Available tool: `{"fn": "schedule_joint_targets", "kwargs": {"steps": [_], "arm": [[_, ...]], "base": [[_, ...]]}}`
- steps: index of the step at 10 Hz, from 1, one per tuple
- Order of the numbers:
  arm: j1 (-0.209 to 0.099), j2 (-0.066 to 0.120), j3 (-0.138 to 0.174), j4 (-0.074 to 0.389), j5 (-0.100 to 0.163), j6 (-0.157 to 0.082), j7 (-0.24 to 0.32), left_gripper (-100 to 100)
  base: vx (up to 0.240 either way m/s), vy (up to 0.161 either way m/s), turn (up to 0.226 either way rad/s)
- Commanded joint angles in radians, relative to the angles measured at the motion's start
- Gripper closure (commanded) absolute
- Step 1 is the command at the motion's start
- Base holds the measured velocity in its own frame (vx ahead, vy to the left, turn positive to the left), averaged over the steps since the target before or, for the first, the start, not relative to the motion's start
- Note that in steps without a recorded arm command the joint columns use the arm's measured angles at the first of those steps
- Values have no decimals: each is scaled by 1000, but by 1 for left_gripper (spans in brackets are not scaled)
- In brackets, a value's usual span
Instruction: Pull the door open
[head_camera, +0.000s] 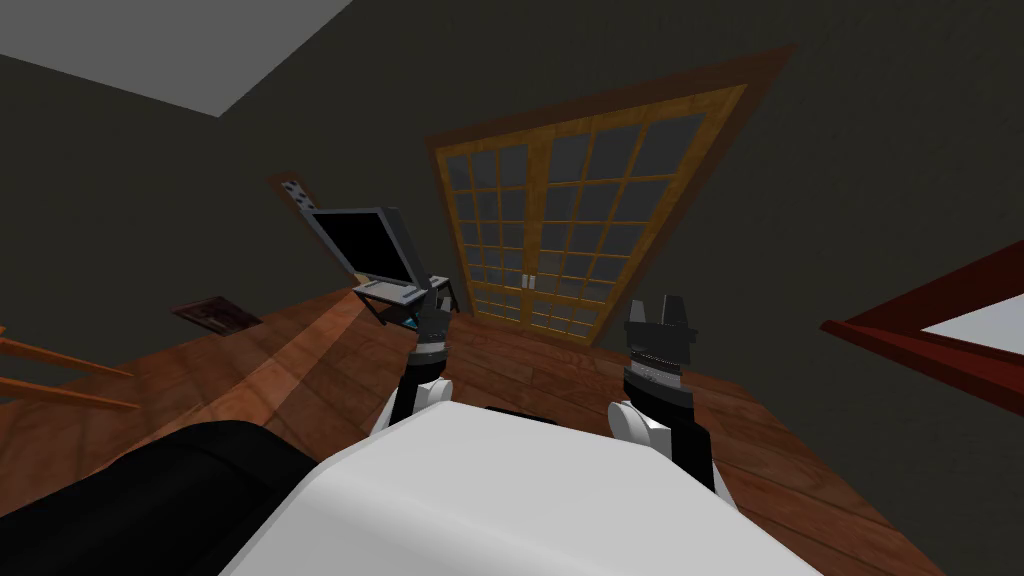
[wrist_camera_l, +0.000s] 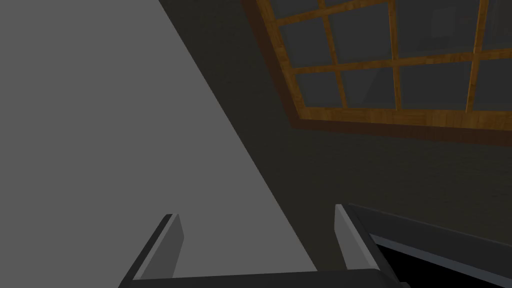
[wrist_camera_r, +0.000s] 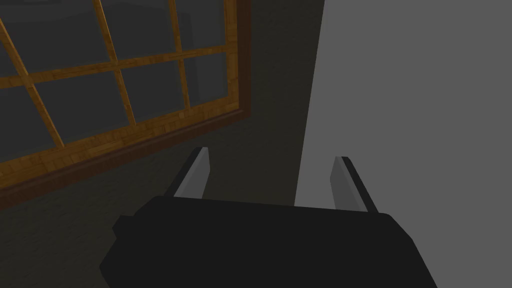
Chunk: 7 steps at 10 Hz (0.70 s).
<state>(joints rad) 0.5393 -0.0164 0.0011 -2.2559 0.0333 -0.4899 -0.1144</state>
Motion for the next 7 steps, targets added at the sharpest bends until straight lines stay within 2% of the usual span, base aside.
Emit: {"fn": "schedule_joint_targets", "kwargs": {"steps": [1, 5, 7], "arm": [[-10, 10, 10, 37, -8, -9, -33, -100], [-28, 25, 26, 101, -22, -24, -89, -100], [-41, 35, 39, 150, -33, -36, -133, -100]], "base": [[100, -12, -76], [146, -13, -45], [135, -12, -67]]}}
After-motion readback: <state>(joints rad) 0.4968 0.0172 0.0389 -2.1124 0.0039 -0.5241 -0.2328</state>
